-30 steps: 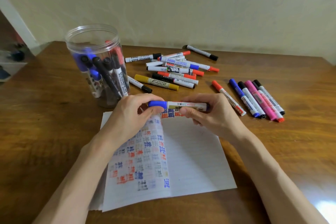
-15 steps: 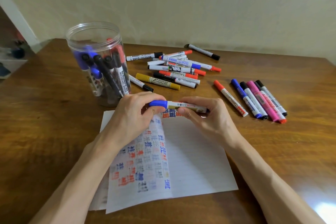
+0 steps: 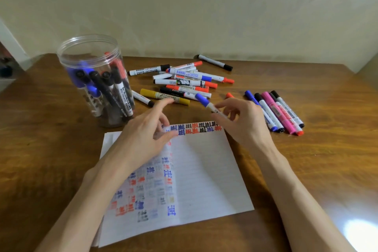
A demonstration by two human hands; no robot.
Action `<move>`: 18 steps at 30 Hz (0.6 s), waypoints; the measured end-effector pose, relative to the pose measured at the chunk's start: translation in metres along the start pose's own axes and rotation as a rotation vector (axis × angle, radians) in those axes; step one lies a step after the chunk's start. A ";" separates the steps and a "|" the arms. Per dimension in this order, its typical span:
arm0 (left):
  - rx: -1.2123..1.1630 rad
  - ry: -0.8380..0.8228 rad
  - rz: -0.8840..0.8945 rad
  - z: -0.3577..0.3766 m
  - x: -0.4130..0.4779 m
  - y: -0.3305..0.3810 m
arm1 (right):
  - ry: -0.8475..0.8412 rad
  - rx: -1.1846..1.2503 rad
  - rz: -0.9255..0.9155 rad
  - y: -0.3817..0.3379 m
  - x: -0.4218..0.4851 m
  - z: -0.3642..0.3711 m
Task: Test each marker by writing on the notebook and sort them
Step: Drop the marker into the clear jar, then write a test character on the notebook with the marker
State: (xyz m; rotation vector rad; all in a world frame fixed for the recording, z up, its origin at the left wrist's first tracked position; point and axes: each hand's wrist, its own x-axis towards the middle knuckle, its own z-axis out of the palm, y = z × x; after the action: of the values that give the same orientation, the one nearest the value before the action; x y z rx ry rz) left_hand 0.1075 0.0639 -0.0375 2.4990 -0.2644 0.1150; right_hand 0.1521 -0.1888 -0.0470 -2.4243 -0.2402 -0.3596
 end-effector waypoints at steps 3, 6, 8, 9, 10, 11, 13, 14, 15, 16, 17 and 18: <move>0.201 -0.166 -0.029 -0.001 0.000 0.013 | 0.165 -0.117 0.165 0.015 0.003 0.003; 0.316 -0.168 -0.045 -0.001 0.006 0.020 | 0.180 -0.335 0.244 0.021 0.005 0.005; 0.393 -0.098 -0.069 0.005 0.009 0.023 | 0.167 -0.394 0.263 0.022 0.004 0.006; 0.424 -0.060 -0.080 0.009 0.010 0.024 | 0.167 -0.397 0.263 0.023 0.004 0.006; 0.446 -0.032 -0.088 0.013 0.010 0.024 | 0.168 -0.398 0.260 0.026 0.005 0.006; 0.457 -0.017 -0.094 0.017 0.008 0.023 | 0.168 -0.400 0.253 0.028 0.006 0.006; 0.440 -0.021 -0.115 0.022 0.006 0.020 | 0.159 -0.403 0.255 0.032 0.008 0.005; 0.409 -0.026 -0.133 0.023 0.005 0.018 | 0.149 -0.399 0.262 0.033 0.009 0.005; 0.365 -0.024 -0.151 0.023 0.004 0.017 | 0.137 -0.394 0.266 0.033 0.010 0.005; 0.317 -0.013 -0.159 0.024 0.003 0.015 | 0.128 -0.392 0.268 0.034 0.011 0.005; 0.270 0.000 -0.159 0.024 0.003 0.014 | 0.119 -0.393 0.270 0.034 0.011 0.006; 0.230 0.010 -0.154 0.025 0.004 0.012 | 0.113 -0.395 0.271 0.034 0.012 0.006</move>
State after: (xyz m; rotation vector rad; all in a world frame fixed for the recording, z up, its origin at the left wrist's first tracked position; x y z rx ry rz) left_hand 0.1090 0.0388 -0.0497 2.7356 -0.0557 0.0998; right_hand 0.1736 -0.2101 -0.0677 -2.7634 0.2303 -0.4530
